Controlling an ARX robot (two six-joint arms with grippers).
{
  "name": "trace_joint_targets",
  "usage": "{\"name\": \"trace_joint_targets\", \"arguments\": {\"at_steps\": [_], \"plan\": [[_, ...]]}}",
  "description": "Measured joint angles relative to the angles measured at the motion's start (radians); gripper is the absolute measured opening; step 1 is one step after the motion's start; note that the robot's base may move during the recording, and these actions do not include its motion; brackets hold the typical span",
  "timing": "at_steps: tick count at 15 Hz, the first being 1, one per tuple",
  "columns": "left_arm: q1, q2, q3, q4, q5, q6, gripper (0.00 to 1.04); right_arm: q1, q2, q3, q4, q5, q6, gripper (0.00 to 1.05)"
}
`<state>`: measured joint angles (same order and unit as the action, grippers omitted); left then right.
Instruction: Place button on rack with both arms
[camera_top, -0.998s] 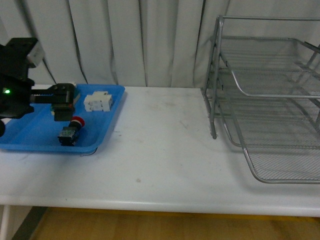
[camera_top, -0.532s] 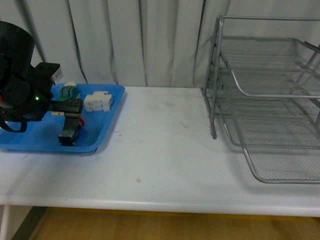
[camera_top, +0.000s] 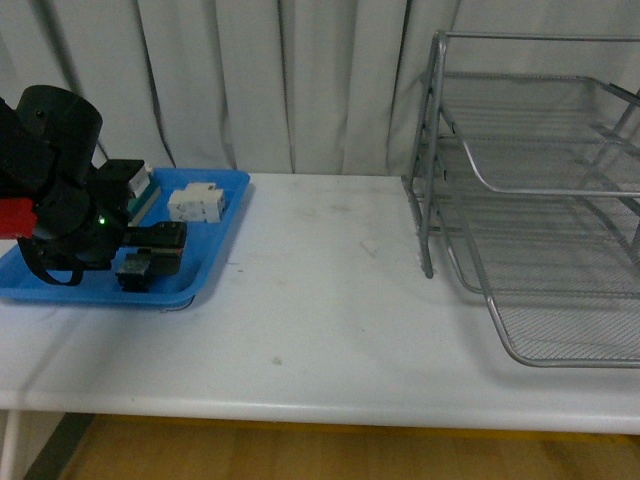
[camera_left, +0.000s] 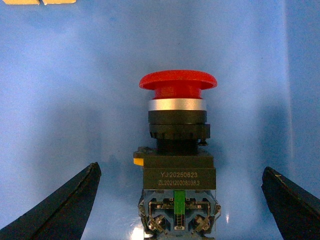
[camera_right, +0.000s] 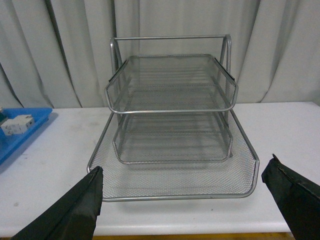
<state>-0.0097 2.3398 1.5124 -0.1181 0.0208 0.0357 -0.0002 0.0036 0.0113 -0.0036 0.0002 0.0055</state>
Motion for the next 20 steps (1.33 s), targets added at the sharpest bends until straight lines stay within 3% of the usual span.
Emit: {"name": "trace_joint_targets", "arguments": {"at_steps": [4, 5, 9, 10, 15, 20], "plan": [[-0.002, 0.023, 0.017, 0.003, -0.01, 0.026, 0.98, 0.0, 0.0, 0.0, 0.0, 0.0, 0.0, 0.98], [-0.002, 0.028, 0.017, 0.005, -0.011, 0.027, 0.91, 0.0, 0.0, 0.0, 0.0, 0.0, 0.0, 0.98], [-0.007, 0.032, 0.018, 0.011, -0.022, 0.047, 0.43, 0.0, 0.0, 0.0, 0.0, 0.0, 0.0, 0.98], [-0.008, 0.032, 0.02, 0.012, -0.021, 0.048, 0.37, 0.0, 0.0, 0.0, 0.0, 0.0, 0.0, 0.98], [-0.042, -0.079, -0.1, 0.094, -0.029, 0.06, 0.36, 0.0, 0.0, 0.0, 0.0, 0.0, 0.0, 0.98], [-0.043, -0.608, -0.506, 0.248, 0.005, 0.043, 0.36, 0.0, 0.0, 0.0, 0.0, 0.0, 0.0, 0.98]]}}
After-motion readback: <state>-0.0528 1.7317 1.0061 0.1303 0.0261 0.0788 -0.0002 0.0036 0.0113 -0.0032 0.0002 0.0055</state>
